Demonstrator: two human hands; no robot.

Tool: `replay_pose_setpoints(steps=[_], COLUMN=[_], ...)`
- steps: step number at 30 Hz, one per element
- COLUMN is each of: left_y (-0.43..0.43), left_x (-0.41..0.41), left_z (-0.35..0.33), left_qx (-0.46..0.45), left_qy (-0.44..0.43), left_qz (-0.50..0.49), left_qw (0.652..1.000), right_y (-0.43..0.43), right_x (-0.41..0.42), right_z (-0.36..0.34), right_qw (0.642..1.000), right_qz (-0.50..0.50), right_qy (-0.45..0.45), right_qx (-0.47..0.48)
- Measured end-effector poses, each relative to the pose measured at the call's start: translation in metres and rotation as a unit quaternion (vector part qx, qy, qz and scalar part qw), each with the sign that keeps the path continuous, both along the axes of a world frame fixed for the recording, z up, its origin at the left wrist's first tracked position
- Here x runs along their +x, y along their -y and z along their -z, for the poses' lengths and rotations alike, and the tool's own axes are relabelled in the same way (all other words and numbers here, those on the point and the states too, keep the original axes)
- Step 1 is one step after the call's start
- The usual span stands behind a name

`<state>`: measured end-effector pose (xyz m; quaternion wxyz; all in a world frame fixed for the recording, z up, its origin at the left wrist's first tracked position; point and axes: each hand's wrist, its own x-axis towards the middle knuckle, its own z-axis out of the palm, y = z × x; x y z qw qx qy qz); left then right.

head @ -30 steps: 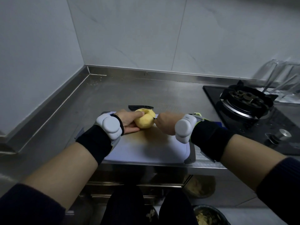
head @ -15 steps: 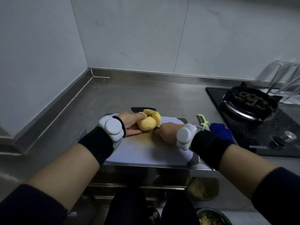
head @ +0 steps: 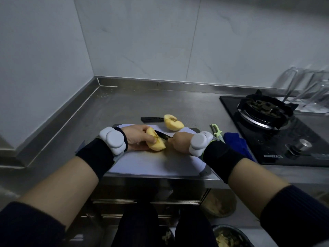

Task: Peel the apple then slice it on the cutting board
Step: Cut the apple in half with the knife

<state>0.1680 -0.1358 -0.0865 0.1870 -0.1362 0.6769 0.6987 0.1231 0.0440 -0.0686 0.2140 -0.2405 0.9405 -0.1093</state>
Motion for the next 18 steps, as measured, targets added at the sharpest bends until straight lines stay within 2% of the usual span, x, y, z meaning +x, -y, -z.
replay_pose_setpoints(steps=[3, 5, 7, 9, 11, 15, 18], left_y=[0.0, 0.002, 0.006, 0.01, 0.012, 0.01, 0.006], left_x=[0.003, 0.005, 0.005, 0.005, 0.002, 0.001, 0.004], left_z=[-0.001, 0.0, 0.006, 0.011, 0.015, 0.016, 0.021], left_qx=[-0.085, -0.083, -0.01, 0.075, 0.106, 0.149, 0.182], left_qy=[-0.036, -0.055, -0.068, -0.094, -0.12, -0.132, -0.127], left_qz=[0.032, 0.004, -0.06, -0.148, -0.206, -0.217, -0.201], left_qw=[0.995, 0.995, 0.996, 0.982, 0.965, 0.956, 0.954], right_y=[-0.003, -0.005, -0.006, -0.003, 0.001, 0.015, 0.022], right_x=[0.002, -0.002, -0.001, 0.0, 0.0, 0.007, 0.01], right_z=[-0.001, 0.0, -0.001, -0.004, -0.005, -0.003, 0.007], right_qw=[1.0, 0.999, 0.995, 0.988, 0.976, 0.95, 0.95], right_qz=[0.014, 0.017, 0.021, 0.049, 0.089, 0.132, 0.129], right_qy=[-0.012, -0.022, -0.039, -0.037, -0.024, 0.028, 0.015], right_qx=[-0.015, -0.043, -0.084, -0.14, -0.196, -0.28, -0.284])
